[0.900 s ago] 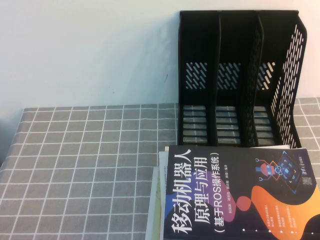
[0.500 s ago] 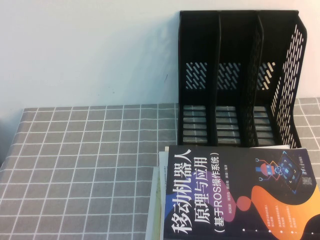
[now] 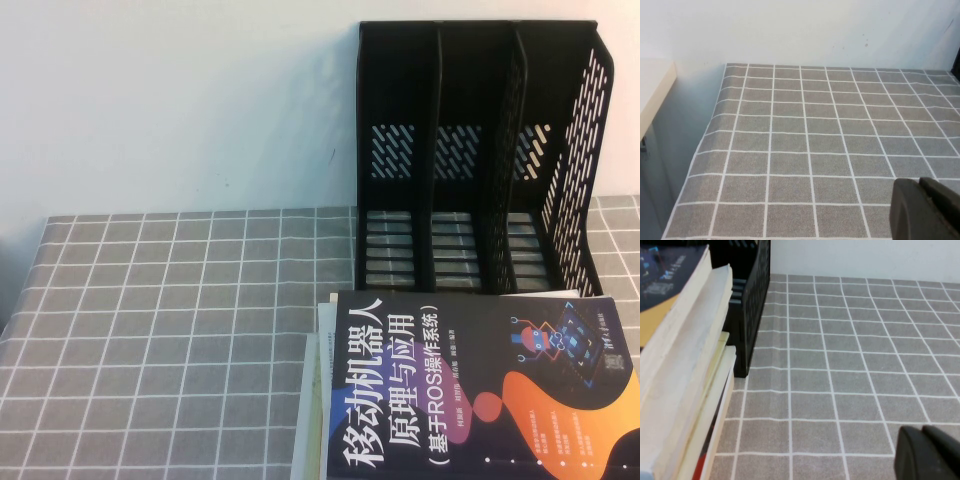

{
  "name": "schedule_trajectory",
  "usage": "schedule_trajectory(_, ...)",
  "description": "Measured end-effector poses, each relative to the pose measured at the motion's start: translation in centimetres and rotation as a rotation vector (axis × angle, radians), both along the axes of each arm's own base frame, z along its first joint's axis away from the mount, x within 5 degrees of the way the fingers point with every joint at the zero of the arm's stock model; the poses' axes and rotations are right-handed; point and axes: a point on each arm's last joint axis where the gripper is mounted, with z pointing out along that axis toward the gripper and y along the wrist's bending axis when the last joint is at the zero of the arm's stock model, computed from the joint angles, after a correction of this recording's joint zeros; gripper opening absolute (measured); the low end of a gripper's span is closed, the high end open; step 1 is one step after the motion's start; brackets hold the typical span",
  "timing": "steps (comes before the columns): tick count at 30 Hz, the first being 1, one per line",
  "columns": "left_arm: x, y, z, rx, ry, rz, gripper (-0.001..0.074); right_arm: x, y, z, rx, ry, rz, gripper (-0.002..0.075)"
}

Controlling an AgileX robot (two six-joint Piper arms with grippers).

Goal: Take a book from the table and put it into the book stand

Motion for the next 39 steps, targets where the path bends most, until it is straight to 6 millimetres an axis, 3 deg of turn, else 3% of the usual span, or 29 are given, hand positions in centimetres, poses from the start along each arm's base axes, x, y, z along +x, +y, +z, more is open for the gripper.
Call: schedule_trajectory(39, 0.03, 0.21, 0.09, 0.105, -0.016, 0.004, -0.0003, 0.00, -0.06, 0.00, -0.017, 0.001, -0.001, -0.0003)
